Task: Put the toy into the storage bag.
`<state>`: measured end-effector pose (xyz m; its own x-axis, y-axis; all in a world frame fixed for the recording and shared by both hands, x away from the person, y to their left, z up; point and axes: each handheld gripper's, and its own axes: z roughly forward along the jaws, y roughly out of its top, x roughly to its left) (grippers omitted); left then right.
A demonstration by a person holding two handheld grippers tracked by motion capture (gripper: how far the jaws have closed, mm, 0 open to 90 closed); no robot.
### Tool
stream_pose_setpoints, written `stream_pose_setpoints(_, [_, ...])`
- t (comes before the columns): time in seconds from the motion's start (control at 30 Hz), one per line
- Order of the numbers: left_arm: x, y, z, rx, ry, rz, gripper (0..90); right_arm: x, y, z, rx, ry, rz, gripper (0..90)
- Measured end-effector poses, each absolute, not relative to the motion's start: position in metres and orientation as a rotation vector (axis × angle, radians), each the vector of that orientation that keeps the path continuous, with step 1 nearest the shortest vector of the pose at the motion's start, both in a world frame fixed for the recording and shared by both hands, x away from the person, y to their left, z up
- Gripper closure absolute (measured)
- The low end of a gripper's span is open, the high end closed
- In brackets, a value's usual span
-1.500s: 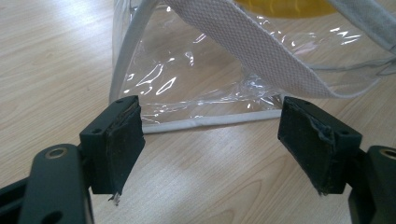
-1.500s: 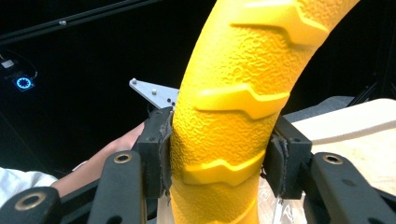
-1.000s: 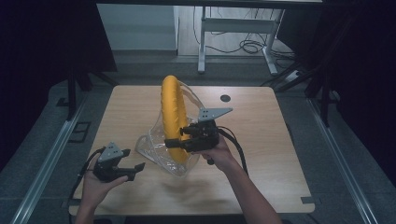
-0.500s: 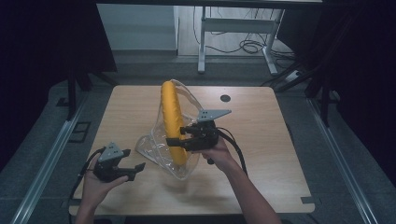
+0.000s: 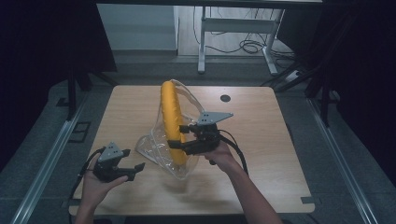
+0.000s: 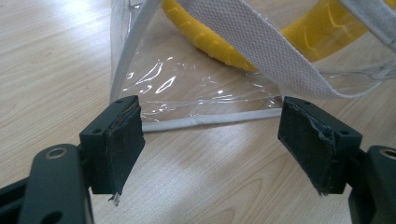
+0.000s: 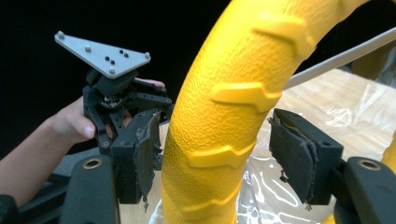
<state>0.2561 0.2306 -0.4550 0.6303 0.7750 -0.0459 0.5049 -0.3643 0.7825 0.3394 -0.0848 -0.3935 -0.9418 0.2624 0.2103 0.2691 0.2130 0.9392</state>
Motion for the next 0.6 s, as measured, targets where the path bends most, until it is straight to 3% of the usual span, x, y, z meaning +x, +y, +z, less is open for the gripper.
stream_pose_setpoints(0.6, [0.256, 0.229, -0.456, 2.051, 1.001, 0.426, 22.1, 0.337, -0.117, -0.391, -0.612, -2.439, -1.959, 34.2])
